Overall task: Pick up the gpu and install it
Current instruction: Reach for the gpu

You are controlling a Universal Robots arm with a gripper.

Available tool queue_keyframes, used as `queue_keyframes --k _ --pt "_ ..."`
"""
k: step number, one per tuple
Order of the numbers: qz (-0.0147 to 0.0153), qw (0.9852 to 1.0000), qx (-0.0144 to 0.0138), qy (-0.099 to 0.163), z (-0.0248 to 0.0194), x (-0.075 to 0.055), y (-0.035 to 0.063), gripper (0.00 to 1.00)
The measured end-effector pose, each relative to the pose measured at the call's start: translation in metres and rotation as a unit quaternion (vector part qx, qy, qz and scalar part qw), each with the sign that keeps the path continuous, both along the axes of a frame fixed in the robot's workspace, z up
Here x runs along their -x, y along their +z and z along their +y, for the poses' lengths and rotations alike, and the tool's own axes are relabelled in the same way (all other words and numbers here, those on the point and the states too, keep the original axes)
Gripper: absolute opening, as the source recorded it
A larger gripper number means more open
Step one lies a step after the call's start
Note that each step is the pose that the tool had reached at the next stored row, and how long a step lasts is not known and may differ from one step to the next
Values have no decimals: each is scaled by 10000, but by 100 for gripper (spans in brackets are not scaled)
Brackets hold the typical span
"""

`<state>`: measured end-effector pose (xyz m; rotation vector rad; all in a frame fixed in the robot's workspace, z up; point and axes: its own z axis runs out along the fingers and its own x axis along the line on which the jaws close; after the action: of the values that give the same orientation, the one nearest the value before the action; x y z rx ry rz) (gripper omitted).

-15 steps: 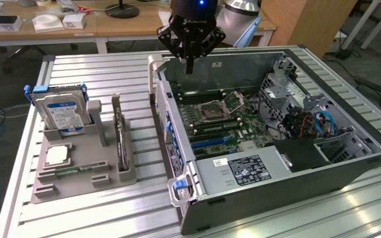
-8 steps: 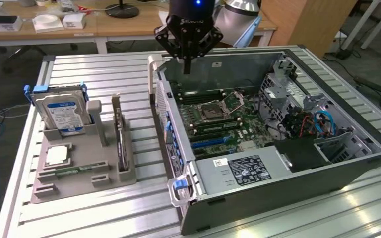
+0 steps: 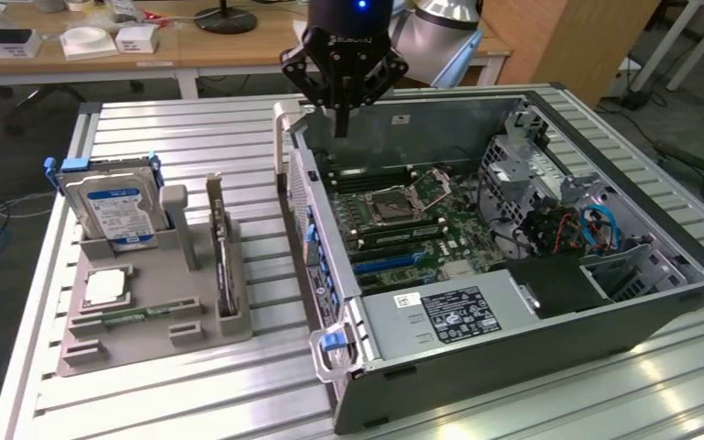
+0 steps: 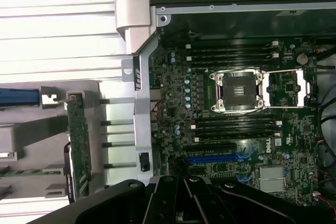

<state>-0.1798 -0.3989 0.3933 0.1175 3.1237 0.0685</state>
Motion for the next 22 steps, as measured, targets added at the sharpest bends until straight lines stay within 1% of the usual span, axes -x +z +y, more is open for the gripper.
queue_keyframes --k 22 --pt "20 10000 0 0 0 101 0 10"
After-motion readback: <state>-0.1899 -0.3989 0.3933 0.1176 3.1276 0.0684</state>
